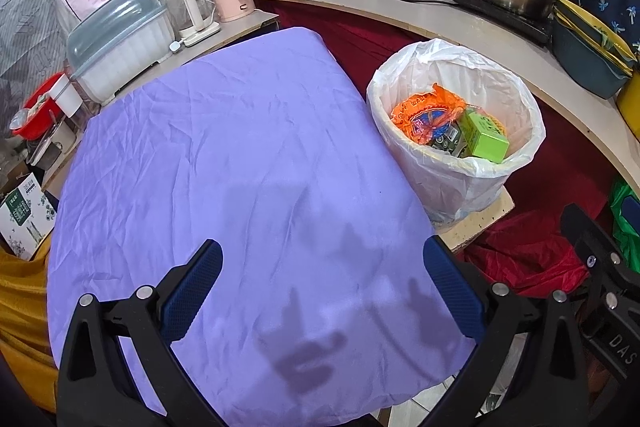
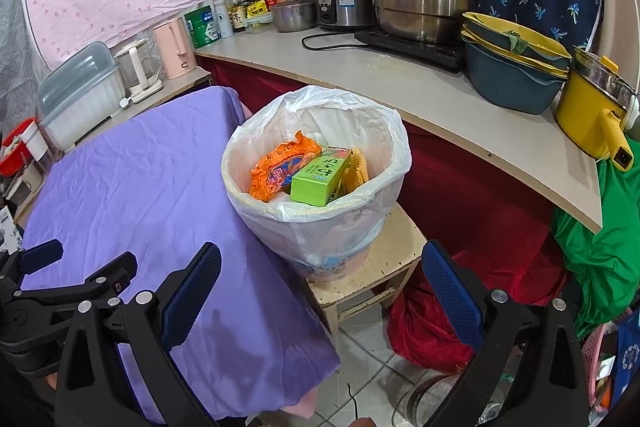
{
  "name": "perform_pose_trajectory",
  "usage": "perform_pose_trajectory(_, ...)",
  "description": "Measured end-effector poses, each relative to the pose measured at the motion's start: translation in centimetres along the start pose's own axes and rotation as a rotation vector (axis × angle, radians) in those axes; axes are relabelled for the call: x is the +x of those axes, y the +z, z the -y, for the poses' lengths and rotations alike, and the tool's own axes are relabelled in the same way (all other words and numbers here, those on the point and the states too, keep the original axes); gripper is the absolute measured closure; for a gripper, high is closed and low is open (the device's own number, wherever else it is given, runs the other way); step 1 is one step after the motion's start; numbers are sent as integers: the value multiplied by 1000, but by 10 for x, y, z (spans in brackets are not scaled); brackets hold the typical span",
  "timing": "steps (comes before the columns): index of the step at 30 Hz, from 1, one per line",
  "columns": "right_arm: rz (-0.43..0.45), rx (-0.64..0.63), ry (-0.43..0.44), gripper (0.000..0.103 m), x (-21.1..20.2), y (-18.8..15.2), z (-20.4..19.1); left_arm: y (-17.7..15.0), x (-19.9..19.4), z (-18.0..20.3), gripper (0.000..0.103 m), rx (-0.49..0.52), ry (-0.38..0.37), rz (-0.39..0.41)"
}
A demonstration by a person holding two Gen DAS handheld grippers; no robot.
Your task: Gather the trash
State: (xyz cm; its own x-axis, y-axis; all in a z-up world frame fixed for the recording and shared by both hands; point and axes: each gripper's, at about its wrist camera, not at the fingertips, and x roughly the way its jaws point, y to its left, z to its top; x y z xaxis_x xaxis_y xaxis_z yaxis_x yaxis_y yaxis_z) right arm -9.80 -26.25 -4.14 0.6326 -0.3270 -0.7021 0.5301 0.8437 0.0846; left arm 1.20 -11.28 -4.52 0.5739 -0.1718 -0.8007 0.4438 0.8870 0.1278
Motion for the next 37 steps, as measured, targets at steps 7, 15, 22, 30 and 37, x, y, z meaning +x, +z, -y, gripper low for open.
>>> perform_pose_trajectory(7,0,-3,0,6,0,0,0,-2,-1,0,7,0,-3,2)
perform_pose_trajectory(15,0,-1,0,6,0,0,0,-3,-1,0,7,1,-3,5)
perform_pose_trajectory(22,-1,-2,1,6,1,-1,-1,-5,-4,0,7,4,-6,7)
perform_pose_trajectory(30,-3,-2,0,6,1,-1,-1,-3,-2,-1,7,4,0,3)
perform_pose_trajectory(37,-11,-4,-5,6,4,-6,0,-5,4,-4,7,4,-17,-11)
